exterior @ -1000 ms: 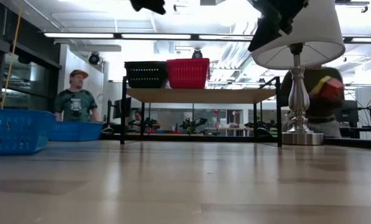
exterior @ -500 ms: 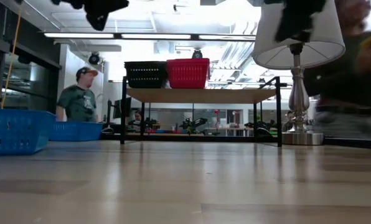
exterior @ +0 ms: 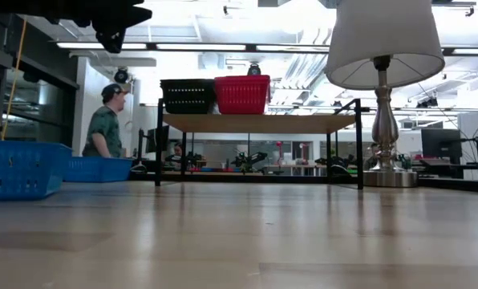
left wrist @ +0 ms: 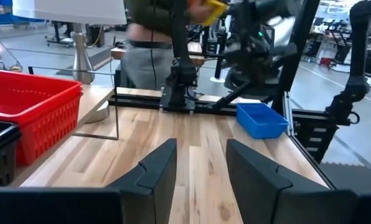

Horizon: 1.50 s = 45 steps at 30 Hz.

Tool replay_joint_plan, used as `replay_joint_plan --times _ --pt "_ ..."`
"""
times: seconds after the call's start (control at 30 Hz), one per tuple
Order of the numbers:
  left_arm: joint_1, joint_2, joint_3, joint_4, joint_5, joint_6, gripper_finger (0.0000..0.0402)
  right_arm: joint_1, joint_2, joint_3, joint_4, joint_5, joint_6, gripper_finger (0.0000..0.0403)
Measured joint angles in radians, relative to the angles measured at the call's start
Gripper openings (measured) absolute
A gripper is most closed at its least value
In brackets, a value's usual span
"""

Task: Stack baskets on shelf by color
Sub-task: Put the bottom right blue bin on the shelf

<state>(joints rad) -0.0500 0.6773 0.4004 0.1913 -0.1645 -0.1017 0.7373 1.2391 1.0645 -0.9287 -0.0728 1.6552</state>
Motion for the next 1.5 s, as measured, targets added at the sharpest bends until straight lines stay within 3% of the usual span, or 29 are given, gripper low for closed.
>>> replay_joint_plan --times 0.23,0.53,0.87,1.3,1.5 --pt "-0.001 0.000 0.000 0.001 0.000 0.000 0.0129 0.175 0.135 0.000 0.026 -0.081 0.316 0.0000" --pt "-0.036 0.002 0.000 -0.010 0.000 -0.035 0.0129 0.275 0.307 0.000 0.100 -0.170 0.494 0.0000" --pt "-0.103 0.010 0.000 -0.011 -0.028 -0.037 0.0129 0.284 0.452 0.000 0.054 -0.166 0.452 0.0000" --pt "-0.122 0.010 0.000 -0.011 -0.068 -0.019 0.0129 0.222 0.490 0.000 -0.313 -0.132 0.401 0.0000" --pt "-0.122 0.010 0.001 -0.010 -0.068 -0.019 0.0129 0.119 0.490 0.000 -0.346 0.068 0.213 0.0000"
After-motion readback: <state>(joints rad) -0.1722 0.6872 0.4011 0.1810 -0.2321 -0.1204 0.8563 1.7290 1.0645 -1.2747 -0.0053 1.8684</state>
